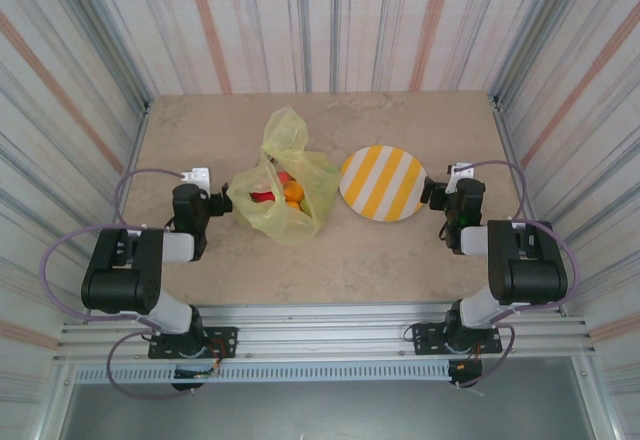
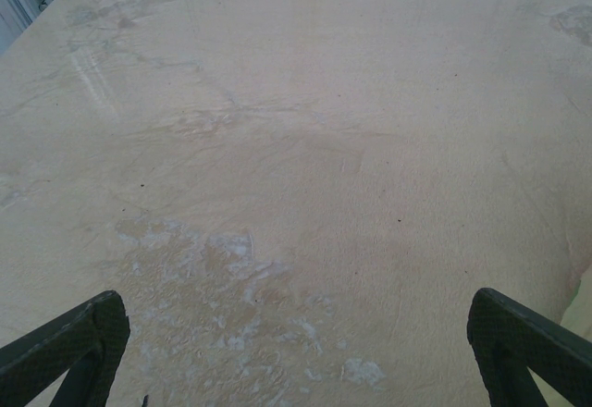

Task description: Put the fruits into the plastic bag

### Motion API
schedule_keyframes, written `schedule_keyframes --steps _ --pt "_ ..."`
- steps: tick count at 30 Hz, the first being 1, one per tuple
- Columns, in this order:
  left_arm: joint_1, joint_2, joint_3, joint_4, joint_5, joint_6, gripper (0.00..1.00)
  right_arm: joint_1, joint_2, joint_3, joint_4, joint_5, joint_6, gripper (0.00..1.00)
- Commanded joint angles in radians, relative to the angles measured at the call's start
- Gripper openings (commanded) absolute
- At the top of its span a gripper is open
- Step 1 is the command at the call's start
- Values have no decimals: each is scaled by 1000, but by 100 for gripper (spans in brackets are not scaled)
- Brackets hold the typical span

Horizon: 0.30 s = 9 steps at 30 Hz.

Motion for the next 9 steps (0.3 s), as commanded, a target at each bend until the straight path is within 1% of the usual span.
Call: schedule_keyframes --steps 1,9 --pt "8 -13 6 23 7 19 99 -4 3 -2 19 -15 17 99" --pt "1 -11 8 20 4 28 99 -5 3 -2 19 -15 17 99"
